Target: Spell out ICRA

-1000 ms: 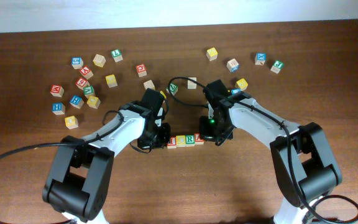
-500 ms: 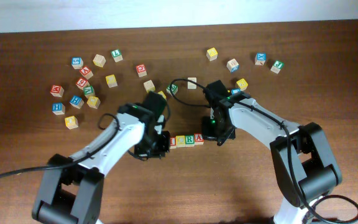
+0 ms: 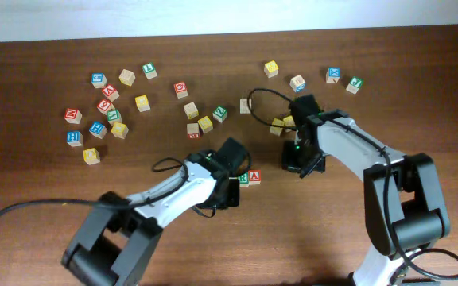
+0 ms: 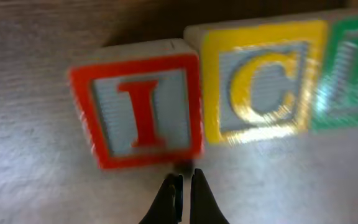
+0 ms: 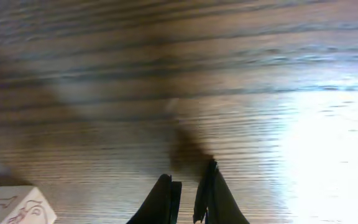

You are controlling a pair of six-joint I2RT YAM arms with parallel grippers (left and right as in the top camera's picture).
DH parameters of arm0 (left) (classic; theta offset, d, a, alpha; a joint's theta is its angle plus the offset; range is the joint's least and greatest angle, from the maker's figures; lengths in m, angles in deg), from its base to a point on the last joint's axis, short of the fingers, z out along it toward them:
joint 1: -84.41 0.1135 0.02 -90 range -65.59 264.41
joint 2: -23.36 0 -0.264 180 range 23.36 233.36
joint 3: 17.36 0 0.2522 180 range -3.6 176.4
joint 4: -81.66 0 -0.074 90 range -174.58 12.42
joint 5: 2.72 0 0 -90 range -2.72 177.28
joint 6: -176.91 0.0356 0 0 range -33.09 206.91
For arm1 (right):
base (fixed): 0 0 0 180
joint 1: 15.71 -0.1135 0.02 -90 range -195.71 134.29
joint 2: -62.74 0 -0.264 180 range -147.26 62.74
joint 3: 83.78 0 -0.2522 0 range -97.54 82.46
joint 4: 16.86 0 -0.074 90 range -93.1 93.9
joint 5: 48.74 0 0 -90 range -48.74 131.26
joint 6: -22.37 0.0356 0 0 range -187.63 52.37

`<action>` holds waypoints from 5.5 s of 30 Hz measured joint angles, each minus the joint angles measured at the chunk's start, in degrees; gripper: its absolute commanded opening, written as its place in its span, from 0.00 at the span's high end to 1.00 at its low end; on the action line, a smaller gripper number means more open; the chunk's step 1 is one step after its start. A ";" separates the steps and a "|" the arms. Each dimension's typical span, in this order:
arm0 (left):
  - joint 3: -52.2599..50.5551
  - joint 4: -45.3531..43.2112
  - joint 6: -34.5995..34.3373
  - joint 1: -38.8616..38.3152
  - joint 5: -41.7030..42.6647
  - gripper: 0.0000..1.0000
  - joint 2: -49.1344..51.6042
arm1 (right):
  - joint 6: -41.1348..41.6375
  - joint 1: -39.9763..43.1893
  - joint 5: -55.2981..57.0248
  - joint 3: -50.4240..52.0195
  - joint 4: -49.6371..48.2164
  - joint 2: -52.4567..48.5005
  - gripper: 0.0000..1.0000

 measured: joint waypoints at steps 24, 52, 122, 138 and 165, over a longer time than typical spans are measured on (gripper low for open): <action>0.17 -4.61 -0.87 -0.42 -4.44 1.00 0.74 | -2.23 1.38 0.20 0.00 1.22 0.00 0.92; 2.54 12.37 3.26 32.89 -1.66 1.00 -21.70 | -3.82 -8.26 -2.51 -18.34 11.06 0.02 0.96; 2.47 12.41 3.26 32.89 -1.86 1.00 -20.11 | 6.14 -18.18 3.82 -16.72 4.98 -11.37 0.96; 1.84 12.39 3.28 32.89 -1.86 1.00 -20.11 | 1.11 -8.41 2.49 -23.43 13.29 -12.41 0.96; 1.68 9.99 5.01 26.58 -0.50 1.00 -8.85 | -2.16 -11.10 -6.47 -19.50 16.20 -12.41 0.96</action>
